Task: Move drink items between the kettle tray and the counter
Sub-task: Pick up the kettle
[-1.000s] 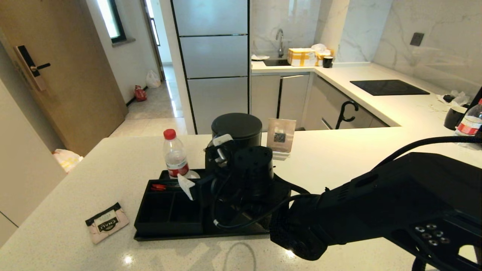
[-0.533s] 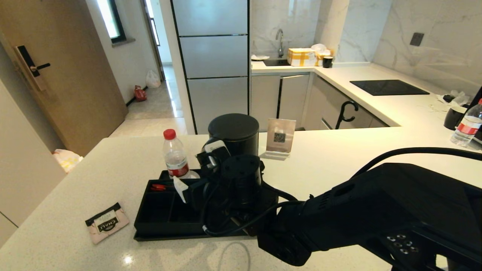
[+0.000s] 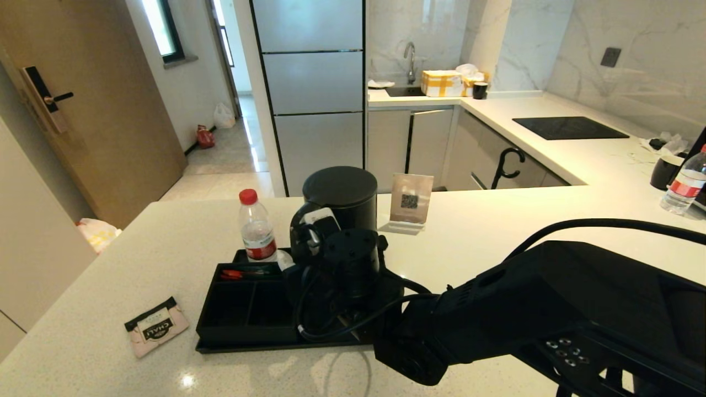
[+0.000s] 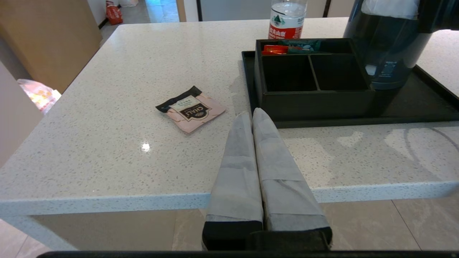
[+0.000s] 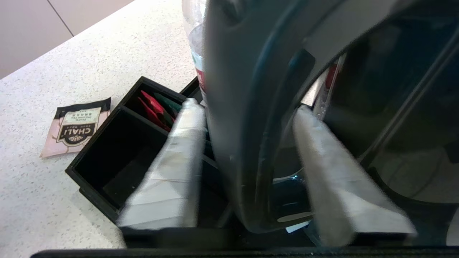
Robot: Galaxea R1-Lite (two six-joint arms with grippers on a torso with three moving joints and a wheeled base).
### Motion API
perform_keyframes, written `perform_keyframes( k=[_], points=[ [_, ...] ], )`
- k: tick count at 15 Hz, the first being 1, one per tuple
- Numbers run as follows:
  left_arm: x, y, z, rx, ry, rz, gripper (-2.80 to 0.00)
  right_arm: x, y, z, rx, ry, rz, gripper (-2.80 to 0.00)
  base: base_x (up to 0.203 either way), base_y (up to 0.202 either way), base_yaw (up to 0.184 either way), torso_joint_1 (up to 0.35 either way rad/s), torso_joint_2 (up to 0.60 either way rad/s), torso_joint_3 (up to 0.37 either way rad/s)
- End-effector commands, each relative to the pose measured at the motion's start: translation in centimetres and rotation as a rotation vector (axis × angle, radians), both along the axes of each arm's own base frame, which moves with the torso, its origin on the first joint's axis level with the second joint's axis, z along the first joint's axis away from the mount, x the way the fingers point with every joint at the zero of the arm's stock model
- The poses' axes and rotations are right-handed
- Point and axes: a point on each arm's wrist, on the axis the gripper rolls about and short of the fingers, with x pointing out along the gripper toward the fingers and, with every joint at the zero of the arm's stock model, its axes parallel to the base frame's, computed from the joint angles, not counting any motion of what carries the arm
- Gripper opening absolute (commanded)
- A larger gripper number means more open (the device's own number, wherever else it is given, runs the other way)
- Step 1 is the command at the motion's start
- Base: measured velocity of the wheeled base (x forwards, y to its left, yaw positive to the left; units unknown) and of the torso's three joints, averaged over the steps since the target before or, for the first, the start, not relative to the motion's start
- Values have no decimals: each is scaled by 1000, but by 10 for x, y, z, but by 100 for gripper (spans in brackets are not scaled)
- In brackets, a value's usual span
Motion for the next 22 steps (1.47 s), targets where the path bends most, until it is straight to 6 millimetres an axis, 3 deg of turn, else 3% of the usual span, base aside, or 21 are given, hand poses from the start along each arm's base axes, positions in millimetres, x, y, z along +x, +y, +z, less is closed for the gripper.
perform_keyframes(
  k=[1,8,11,22],
  points=[
    [0,0,0,0,0,0,-280,0,0,2,8,-5,1,-280,0,0,0,0,0,0],
    [0,0,0,0,0,0,-280,-4,-8,15,-9,-53,3,-280,0,0,0,0,0,0],
    [0,0,0,0,-1,1,-280,-9,-17,21,-68,-161,5,-280,0,0,0,0,0,0],
    [0,0,0,0,0,1,-280,-13,-35,51,-29,-289,-107,-280,0,0,0,0,0,0]
  ],
)
